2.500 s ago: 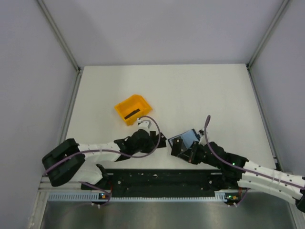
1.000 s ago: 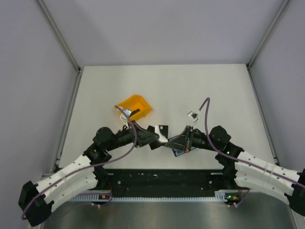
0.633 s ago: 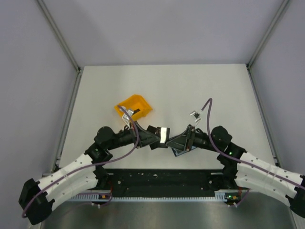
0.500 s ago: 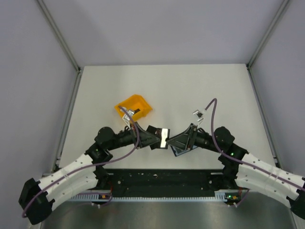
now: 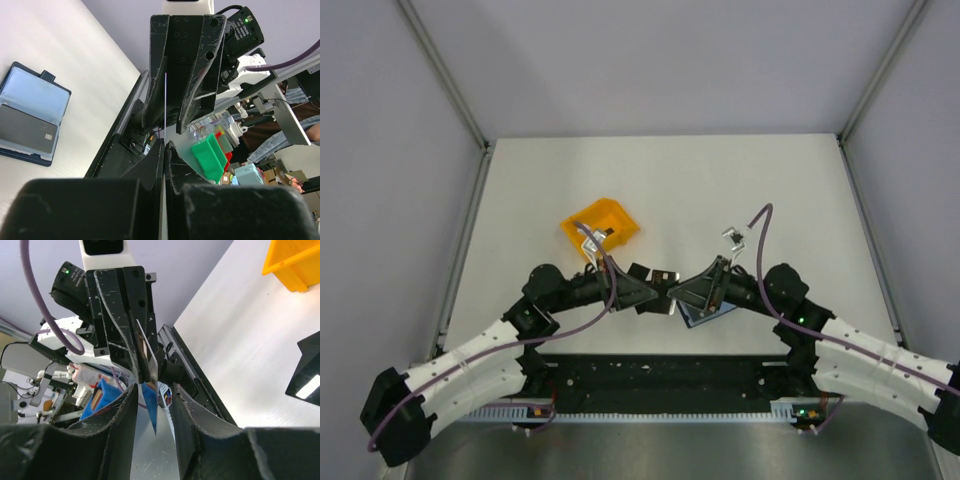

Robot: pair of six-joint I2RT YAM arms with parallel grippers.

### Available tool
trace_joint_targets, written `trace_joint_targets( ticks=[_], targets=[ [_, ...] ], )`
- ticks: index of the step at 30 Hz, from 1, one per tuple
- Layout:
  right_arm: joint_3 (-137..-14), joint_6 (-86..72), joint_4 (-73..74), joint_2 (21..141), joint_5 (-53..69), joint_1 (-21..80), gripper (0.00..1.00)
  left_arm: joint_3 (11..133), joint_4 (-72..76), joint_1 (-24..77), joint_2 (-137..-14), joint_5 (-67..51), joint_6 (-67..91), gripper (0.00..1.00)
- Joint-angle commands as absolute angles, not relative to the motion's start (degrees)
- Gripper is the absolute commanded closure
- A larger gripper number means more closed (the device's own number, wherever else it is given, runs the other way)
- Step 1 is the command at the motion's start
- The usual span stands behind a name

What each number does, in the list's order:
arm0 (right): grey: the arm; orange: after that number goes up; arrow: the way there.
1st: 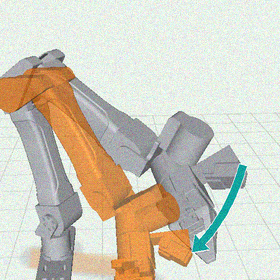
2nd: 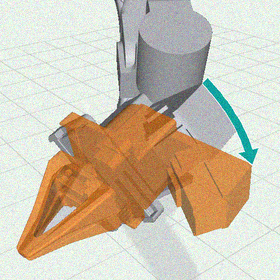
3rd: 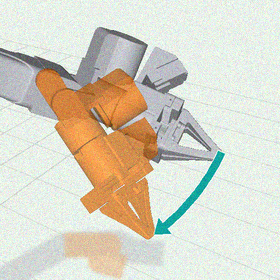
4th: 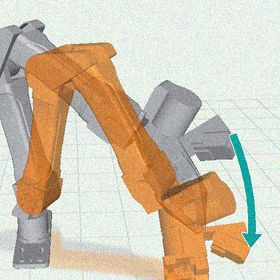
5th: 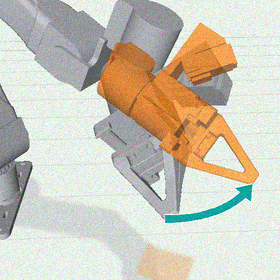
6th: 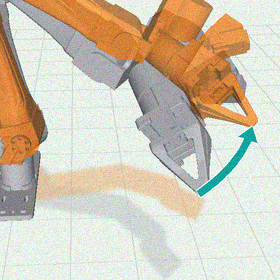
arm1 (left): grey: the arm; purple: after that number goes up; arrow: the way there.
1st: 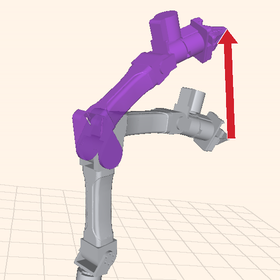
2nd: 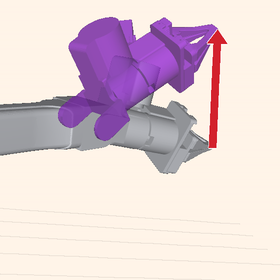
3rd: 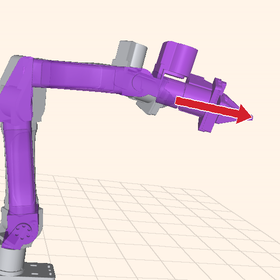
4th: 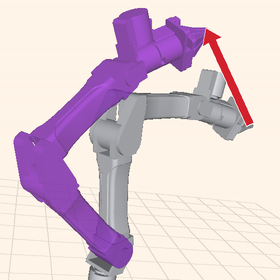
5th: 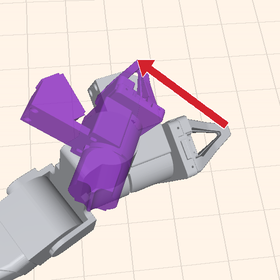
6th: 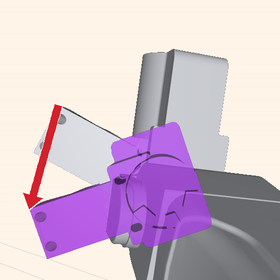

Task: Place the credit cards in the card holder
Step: Pick up the credit card at the corner of the board, then turn over the card slot in the card holder.

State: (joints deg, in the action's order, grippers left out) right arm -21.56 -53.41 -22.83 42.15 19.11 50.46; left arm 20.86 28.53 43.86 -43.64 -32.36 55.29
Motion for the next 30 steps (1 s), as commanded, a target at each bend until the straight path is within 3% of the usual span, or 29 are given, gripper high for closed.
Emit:
trace_joint_targets(
  ticks=[1, 10, 18, 21, 25, 30],
  targets=[
    [-23.55, -53.79, -28.04, 42.45, 19.16, 50.19, 0.67, 20.48, 33.75, 43.86, -44.12, -33.14, 55.72, 1.0],
    [-23.82, -55.02, -29.97, 45.17, 20.92, 50.19, 0.81, 19.86, 35.07, 43.86, -44.74, -32.52, 56.07, 1.0],
    [-23.03, -55.55, -30.5, 45.35, 20.57, 50.27, 0.83, 18.72, 36.21, 43.86, -44.03, -29.62, 56.6, 1.0],
    [-23.12, -55.11, -29.53, 44.83, 19.78, 50.27, 0.99, 18.54, 36.47, 43.86, -44.47, -29.36, 56.69, 1.0],
    [-26.79, -50.91, -17.37, 42.37, 15.58, 50.27, 1.0, 18.2, 35.16, 43.86, -44.74, -28.4, 55.9, 0.65],
    [-39.44, -42.99, 18.83, 40.33, -6.21, 49.14, 1.0, 16.79, 29.2, 43.68, -41.75, -21.72, 52.83, 0.38]
  ],
)
